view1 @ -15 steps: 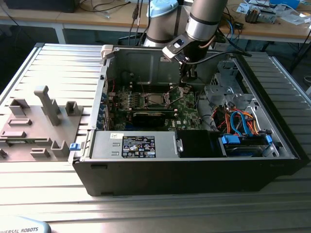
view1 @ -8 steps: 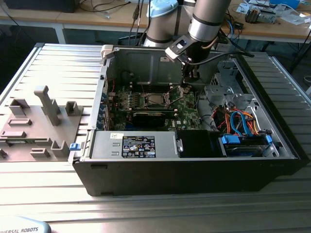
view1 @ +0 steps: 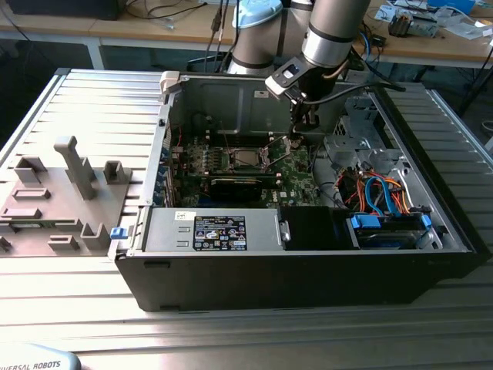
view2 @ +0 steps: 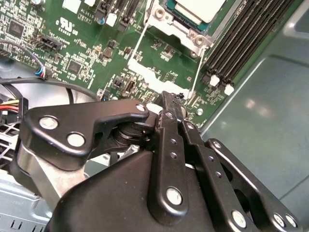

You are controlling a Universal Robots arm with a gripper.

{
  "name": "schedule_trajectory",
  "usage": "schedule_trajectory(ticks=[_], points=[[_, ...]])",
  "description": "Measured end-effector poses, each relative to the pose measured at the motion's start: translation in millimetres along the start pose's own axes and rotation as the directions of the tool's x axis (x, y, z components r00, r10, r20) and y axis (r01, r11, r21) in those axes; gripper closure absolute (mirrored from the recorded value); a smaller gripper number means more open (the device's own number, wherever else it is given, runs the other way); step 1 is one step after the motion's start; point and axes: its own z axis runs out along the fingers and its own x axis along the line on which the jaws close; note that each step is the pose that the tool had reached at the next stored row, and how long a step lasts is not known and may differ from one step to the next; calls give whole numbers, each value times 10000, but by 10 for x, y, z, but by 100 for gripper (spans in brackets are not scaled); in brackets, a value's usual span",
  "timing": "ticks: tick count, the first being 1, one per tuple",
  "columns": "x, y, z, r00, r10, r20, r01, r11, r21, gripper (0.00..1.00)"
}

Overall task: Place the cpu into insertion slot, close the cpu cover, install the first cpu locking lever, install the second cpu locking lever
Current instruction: 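Close the cpu cover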

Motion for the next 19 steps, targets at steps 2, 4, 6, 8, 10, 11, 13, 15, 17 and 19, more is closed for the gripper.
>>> schedule_trajectory(ticks=[2, 4, 6, 8, 10, 11, 13, 15, 17, 19], points=[[-2, 72, 20, 10000, 0, -1, 0, 10000, 43, 89], [-4, 99, 48, 10000, 0, 0, 0, 10000, 80, 89], [-22, 104, 108, 10000, 2, -3, -2, 9999, 122, 89], [-67, 107, 144, 10000, 3, -4, -3, 9999, 134, 89], [-93, 105, 150, 10000, 2, -13, -2, 9999, 135, 89], [-97, 104, 151, 10000, 1, -16, -1, 9999, 134, 89], [-97, 101, 151, 10000, -1, -15, 1, 9999, 135, 89], [-99, 101, 152, 10000, 1, -15, -1, 9999, 135, 89], [-100, 101, 152, 10000, 1, -15, -1, 9999, 134, 89], [-100, 97, 152, 10000, 3, -15, -3, 9999, 135, 89]])
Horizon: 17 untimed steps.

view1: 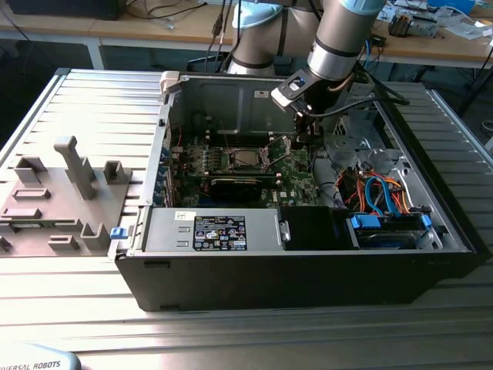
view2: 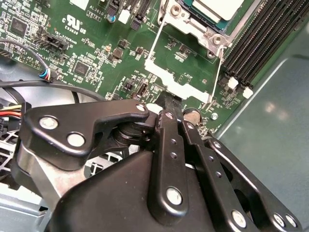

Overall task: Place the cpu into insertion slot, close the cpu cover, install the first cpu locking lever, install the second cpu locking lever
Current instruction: 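Close the cpu cover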

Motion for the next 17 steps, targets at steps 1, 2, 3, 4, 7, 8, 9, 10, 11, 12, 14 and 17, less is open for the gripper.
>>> schedule_trajectory(ticks=[1, 2, 3, 4, 7, 8, 9, 10, 11, 12, 14, 17], points=[[0, -3, 1, 10000, -1, 0, 1, 10000, 0, 89], [0, -4, 1, 10000, -2, 1, 2, 10000, 0, 89], [1, -8, 2, 10000, -2, -1, 2, 10000, 0, 89], [1, -11, 2, 10000, -2, 0, 2, 10000, 0, 89], [1, -28, 4, 10000, -2, -1, 2, 10000, 0, 89], [1, -29, 5, 10000, -3, -1, 3, 10000, 0, 89], [1, -31, 5, 10000, -3, 0, 3, 10000, 0, 89], [1, -32, 5, 10000, -3, 0, 3, 10000, 0, 89], [1, -38, 8, 10000, -2, 0, 2, 10000, 0, 89], [1, -49, 11, 10000, -2, 0, 2, 10000, 0, 89], [1, -52, 12, 10000, -2, -1, 2, 10000, 0, 89], [1, -57, 13, 10000, -3, 0, 3, 10000, 0, 89]])
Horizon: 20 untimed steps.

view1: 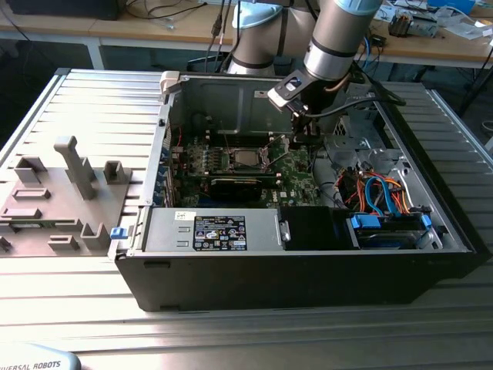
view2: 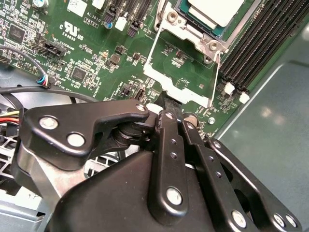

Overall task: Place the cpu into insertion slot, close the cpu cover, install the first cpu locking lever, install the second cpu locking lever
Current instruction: 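Close the cpu cover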

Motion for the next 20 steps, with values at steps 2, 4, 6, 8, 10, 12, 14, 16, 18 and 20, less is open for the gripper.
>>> schedule_trajectory(ticks=[2, 4, 6, 8, 10, 12, 14, 16, 18, 20], points=[[0, -3, 1, 10000, 0, 0, 0, 10000, 0, 89], [0, -8, 6, 10000, 0, 0, 0, 10000, 0, 89], [0, -9, 7, 10000, 1, 0, -1, 10000, 0, 89], [0, -15, 8, 10000, 2, -2, -2, 10000, -1, 89], [0, -30, 10, 10000, 1, -1, -1, 10000, 0, 89], [0, -44, 11, 10000, 1, -1, -1, 10000, 0, 89], [1, -58, 13, 10000, 0, 0, 0, 10000, 0, 89], [1, -69, 14, 10000, 0, -1, 0, 10000, 0, 89], [1, -79, 15, 10000, 0, 0, 0, 10000, 0, 89], [1, -88, 16, 10000, 0, 0, 0, 10000, 0, 89]])
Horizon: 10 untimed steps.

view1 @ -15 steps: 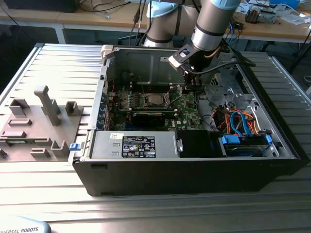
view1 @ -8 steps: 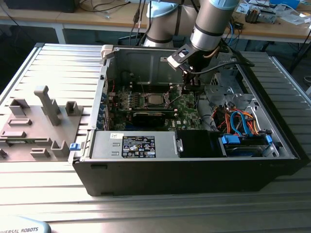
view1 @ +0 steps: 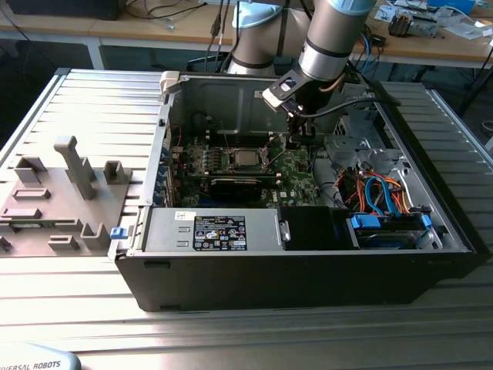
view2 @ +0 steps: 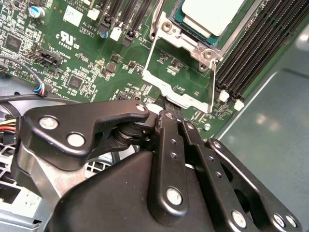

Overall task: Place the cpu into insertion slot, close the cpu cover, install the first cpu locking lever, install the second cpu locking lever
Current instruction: 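Close the cpu cover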

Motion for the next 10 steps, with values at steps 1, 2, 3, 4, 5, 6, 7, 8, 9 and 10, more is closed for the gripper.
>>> schedule_trajectory(ticks=[1, 2, 3, 4, 5, 6, 7, 8, 9, 10], points=[[0, -3, 0, 10000, 0, 0, 0, 10000, 0, 89], [0, -6, 1, 10000, 0, 0, 0, 10000, 0, 89], [0, -9, 1, 10000, 0, -1, 0, 10000, 0, 89], [0, -14, 2, 10000, 0, 1, 0, 10000, 0, 89], [0, -16, 2, 10000, 1, 0, -1, 10000, 0, 89], [0, -19, 3, 10000, 0, 0, 0, 10000, 0, 89], [1, -22, 3, 10000, 0, 0, 0, 10000, 0, 89], [0, -25, 4, 10000, -1, 0, 1, 10000, 0, 89], [1, -26, 4, 10000, 0, -1, 0, 10000, 0, 89], [1, -28, 5, 10000, 0, 0, 0, 10000, 0, 89]])
